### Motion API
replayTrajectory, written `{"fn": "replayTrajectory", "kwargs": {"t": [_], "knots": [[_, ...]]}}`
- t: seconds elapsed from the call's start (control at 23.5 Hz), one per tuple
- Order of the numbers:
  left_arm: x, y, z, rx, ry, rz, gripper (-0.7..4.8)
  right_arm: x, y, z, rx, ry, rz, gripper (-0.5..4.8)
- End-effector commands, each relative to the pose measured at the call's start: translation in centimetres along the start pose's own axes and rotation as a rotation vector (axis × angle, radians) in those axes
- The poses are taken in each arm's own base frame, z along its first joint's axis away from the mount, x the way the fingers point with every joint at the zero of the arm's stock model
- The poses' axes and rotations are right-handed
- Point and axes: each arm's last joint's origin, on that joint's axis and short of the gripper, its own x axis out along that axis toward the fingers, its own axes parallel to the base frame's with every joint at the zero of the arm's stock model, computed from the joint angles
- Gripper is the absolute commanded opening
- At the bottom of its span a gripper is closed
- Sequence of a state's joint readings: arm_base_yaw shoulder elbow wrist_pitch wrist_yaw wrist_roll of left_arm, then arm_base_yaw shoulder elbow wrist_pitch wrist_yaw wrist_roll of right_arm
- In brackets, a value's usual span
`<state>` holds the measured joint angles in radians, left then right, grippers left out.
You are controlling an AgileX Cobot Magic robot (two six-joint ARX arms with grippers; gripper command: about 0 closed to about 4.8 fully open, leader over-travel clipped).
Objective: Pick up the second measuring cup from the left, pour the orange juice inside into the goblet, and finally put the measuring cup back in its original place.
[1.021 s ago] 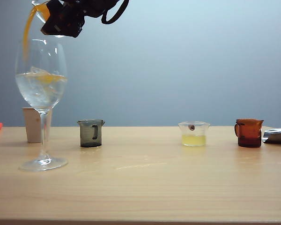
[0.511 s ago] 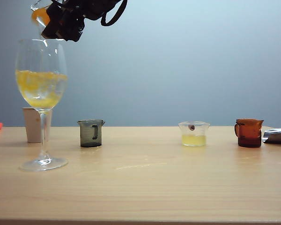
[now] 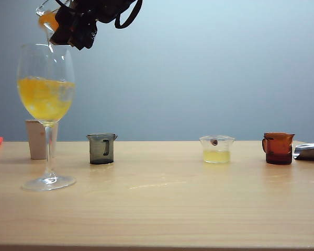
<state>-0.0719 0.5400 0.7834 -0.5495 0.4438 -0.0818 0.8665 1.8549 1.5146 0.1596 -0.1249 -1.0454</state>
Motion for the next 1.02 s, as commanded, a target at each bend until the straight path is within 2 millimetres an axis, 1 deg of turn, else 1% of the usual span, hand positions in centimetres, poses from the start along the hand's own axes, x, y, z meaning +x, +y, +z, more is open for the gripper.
{"fn": "replayTrajectory", "kwargs": {"t": [0.04,0.38,0.64,1.02], "knots": [[-0.07,-0.07,0.08,0.007,-0.006,-0.007,-0.06,-0.27,-0.78,0.55,-0.013,-0.025,-0.043,-0.05],[-0.07,-0.06,0.01,0.003,0.001,-0.006,-0.06,-0.27,-0.77,0.54,-0.054,-0.009,-0.051,-0.05],[-0.07,-0.06,-0.02,0.002,0.003,-0.007,-0.06,-0.24,-0.67,0.73,-0.129,-0.011,-0.05,-0.05],[-0.07,-0.17,-0.31,-0.011,0.034,-0.053,-0.06,-0.23,-0.62,0.81,-0.199,-0.008,-0.051,-0.05]]}}
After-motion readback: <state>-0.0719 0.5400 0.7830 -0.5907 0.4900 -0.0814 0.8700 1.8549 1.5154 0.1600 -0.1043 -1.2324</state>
